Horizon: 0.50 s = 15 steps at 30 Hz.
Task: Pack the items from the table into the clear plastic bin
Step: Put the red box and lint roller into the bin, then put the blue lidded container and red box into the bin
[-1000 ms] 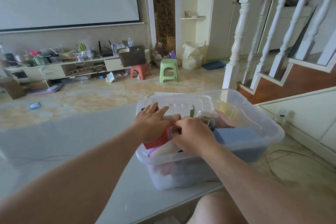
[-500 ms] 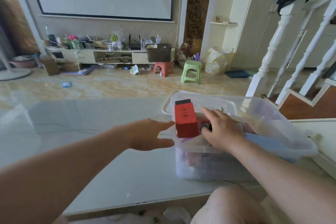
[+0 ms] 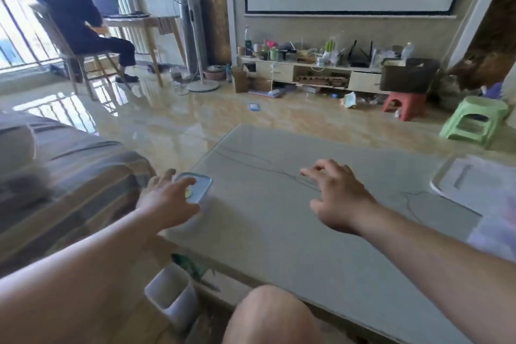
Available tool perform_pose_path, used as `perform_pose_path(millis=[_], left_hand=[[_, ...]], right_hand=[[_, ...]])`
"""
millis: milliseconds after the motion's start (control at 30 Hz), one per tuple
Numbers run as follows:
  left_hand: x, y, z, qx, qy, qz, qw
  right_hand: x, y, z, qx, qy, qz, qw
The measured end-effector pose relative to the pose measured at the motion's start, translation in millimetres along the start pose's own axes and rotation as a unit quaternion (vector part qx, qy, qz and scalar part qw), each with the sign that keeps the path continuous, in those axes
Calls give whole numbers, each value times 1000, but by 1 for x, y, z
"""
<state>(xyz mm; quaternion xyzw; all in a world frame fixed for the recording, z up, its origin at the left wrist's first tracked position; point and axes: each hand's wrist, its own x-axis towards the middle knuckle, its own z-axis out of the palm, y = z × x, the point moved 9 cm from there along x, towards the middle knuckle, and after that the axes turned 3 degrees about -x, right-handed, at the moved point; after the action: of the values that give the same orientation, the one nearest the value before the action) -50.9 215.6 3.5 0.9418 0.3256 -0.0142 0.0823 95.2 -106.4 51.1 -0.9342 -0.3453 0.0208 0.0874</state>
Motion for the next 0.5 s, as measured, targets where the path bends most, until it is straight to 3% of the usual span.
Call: perform_pose_path(millis=[100,200,333,500], left_hand=[[14,-63,31,-60,-34,-132,989],[28,-69,75,-134,-89,-140,977],[51,-29,92,-155,-43,-49,986],[68,54,113,-136,-146,167,966]], right_hand=[[58,-65,59,43,-70,-30,996],[102,-114,108,59,-118,-49,990],[142,-129,144,67,-131,-62,987],[152,-51,166,-3,-173,-44,984]])
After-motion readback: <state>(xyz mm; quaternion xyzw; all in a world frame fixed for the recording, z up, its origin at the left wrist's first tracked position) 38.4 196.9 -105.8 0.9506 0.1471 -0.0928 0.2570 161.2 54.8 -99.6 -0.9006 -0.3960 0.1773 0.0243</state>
